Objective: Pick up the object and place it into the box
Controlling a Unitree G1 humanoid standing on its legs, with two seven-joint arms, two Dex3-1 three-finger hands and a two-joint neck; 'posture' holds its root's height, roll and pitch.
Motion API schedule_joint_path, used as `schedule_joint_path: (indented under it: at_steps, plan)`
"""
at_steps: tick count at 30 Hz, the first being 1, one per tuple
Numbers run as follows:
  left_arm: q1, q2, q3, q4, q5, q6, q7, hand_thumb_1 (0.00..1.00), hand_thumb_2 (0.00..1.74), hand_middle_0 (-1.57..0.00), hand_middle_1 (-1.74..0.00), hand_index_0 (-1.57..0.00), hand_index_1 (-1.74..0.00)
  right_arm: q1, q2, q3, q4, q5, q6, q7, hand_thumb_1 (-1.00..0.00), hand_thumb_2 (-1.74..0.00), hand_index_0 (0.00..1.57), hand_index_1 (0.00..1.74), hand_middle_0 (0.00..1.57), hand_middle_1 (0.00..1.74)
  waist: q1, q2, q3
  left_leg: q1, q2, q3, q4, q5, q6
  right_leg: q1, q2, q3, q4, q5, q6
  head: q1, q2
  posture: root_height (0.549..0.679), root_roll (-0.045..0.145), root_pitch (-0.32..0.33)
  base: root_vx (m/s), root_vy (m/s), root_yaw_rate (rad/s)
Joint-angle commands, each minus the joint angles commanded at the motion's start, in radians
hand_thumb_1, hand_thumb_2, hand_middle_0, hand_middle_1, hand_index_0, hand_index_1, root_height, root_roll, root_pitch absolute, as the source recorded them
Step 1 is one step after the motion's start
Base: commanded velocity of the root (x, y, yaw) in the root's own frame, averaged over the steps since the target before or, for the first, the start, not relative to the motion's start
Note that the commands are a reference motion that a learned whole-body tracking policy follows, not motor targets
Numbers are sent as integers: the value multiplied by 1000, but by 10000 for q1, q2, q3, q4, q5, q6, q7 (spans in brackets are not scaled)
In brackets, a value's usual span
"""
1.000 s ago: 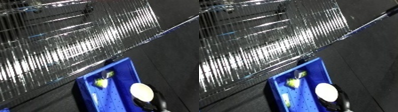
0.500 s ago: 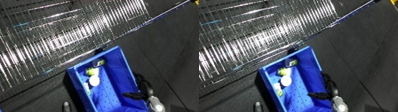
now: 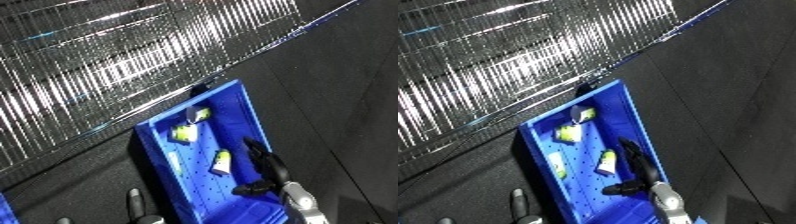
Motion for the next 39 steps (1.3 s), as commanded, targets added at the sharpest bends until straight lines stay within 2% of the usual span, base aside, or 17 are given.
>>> schedule_joint_path:
  at_steps: [3,5,7,15,20,26,32,39]
  plan:
    - [-156,82,117,52,174,152,35,0,0,0,0,0,0,-12,220,175,-197,-122,74,348,0,0,0,0,0,0,77,-136,0,77,13,-42,-1,15,3,123,28,-31,-2,-46,-16,-1466,-260,655,76,52,-18,-51,91]
    - [-347,161,211,90,269,304,69,0,0,0,0,0,0,-83,350,356,-380,-225,162,482,0,0,0,0,0,0,129,-227,-6,123,38,-51,-52,67,-3,189,47,-64,-57,-47,-4,-2384,-651,656,74,51,-35,-60,94]
    - [-551,220,278,181,343,417,83,0,0,0,0,0,0,-160,451,545,-565,-290,268,530,0,0,0,0,0,0,169,-303,-25,139,76,-67,-102,135,-24,242,62,-103,-110,-49,14,-3182,-813,656,72,51,-25,-59,92]
    - [-1103,276,397,732,602,459,-60,0,0,0,0,0,0,-421,855,1066,-1076,-552,751,467,0,0,0,0,0,0,323,-462,-144,227,198,-227,-440,459,-79,404,92,-253,-99,-179,76,-5246,-647,655,61,47,6,-37,102]
    - [-1245,344,355,858,798,432,-177,0,0,0,0,0,0,-533,991,1265,-1227,-457,977,292,0,0,0,0,0,0,455,-489,-165,132,244,-299,-474,591,-105,371,27,-365,-18,-215,106,-6163,-428,655,59,48,0,-36,166]
    - [-1244,418,230,708,1126,369,-250,0,0,0,0,0,0,-410,1156,1386,-1551,-266,1188,-120,0,0,0,0,0,0,647,-499,-142,0,197,-427,-317,555,-96,373,-91,-477,-65,-172,150,-7499,104,655,60,48,11,-52,254]
    - [-1239,505,168,477,1124,216,-267,0,0,0,0,0,0,-286,1315,1616,-1740,-181,1291,-440,0,0,0,0,0,0,796,-553,-115,-205,144,-497,-77,493,-56,315,-144,-557,-84,-137,158,-8861,630,655,59,51,17,-21,127]
    - [-1241,612,180,126,871,-201,-276,0,0,0,0,0,0,-193,1488,1809,-1666,-106,1193,-492,0,0,0,0,0,0,963,-648,-6,-415,153,-521,224,375,5,245,-193,-643,110,-206,164,-9926,1136,653,51,52,9,1,26]
